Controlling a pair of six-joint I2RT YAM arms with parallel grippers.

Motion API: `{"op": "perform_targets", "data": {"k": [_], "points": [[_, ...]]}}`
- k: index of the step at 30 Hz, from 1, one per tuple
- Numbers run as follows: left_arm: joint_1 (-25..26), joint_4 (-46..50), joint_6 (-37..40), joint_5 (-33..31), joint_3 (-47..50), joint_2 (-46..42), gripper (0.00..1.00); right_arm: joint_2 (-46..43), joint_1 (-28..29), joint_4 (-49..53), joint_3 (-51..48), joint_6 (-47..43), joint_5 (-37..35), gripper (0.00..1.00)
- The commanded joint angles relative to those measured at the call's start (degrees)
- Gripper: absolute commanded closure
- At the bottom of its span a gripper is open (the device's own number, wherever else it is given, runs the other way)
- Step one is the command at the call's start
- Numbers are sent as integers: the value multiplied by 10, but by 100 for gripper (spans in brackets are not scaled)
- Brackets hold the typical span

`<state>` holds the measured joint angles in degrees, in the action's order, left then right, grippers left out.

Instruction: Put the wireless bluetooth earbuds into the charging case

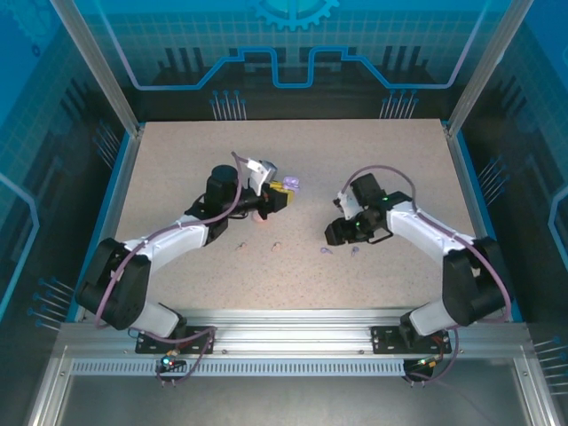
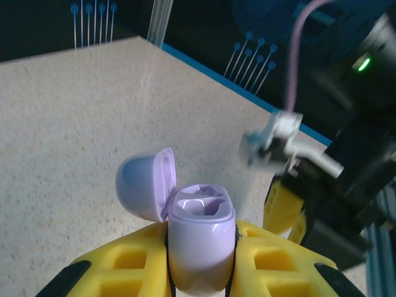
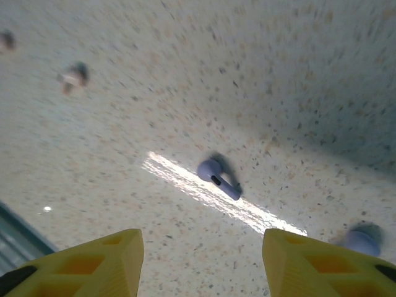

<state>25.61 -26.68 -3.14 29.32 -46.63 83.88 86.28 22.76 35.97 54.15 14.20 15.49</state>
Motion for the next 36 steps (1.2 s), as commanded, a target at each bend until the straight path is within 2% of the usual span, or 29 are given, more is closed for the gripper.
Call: {"op": "perform_targets", "data": {"k": [1,7,13,19,28,36], "points": [[25,-59,47,-54,9,-19,100,28,19,-41,-12,32,-46,46],[28,-143,21,-116,41,-20,100,99,35,-53,18,39,-67,45],[24,-165,9,-131,56,-27,100,144,62,-41,53,40,-81,45],[11,-194,-19,-143,73,-39,100,142,91,-21,59,56,-97,46],[3,-194,-30,-140,81,-44,100,116,126,10,57,93,-129,47],[1,-187,-32,-135,83,-47,100,128,140,50,79,99,-163,50]]}}
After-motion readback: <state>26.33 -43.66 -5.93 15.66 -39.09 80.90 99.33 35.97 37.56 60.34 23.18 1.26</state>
